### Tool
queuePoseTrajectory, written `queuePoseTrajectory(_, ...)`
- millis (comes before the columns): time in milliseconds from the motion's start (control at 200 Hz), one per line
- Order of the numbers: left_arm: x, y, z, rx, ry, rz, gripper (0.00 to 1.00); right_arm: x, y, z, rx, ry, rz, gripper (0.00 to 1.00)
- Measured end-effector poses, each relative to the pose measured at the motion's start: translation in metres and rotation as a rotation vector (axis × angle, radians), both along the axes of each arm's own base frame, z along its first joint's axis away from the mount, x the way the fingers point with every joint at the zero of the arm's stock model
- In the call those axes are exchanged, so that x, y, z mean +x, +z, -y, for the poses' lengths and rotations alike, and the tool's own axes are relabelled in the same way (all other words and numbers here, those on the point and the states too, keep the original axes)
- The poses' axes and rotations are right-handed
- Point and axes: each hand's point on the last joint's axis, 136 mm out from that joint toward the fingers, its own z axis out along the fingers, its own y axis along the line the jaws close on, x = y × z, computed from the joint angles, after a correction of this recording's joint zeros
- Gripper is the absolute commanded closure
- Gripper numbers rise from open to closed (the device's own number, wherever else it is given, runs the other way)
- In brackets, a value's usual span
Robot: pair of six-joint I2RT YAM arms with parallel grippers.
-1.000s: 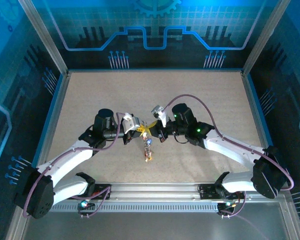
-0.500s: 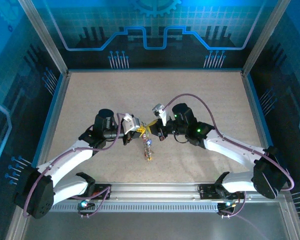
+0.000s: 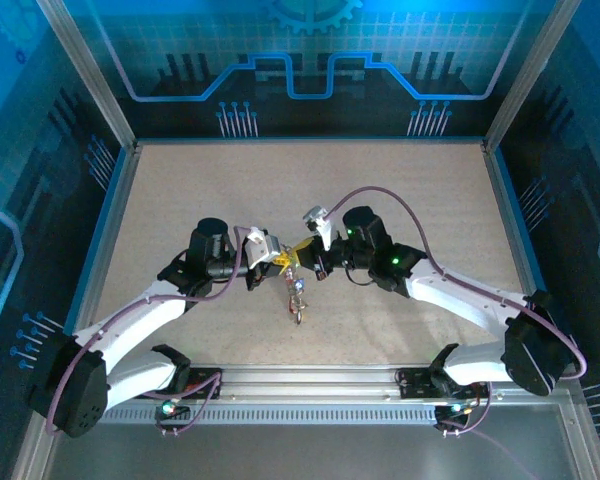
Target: Put the keys on the keyring
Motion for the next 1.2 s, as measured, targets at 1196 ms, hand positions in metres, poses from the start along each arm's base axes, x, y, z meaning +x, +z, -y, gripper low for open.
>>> queuePoseTrajectory(1196, 0.008, 0.010, 0.000, -0.035, 0.041, 0.011, 1.00, 0.002, -0.006, 0.011, -0.031, -0.047, 0.021, 1.00)
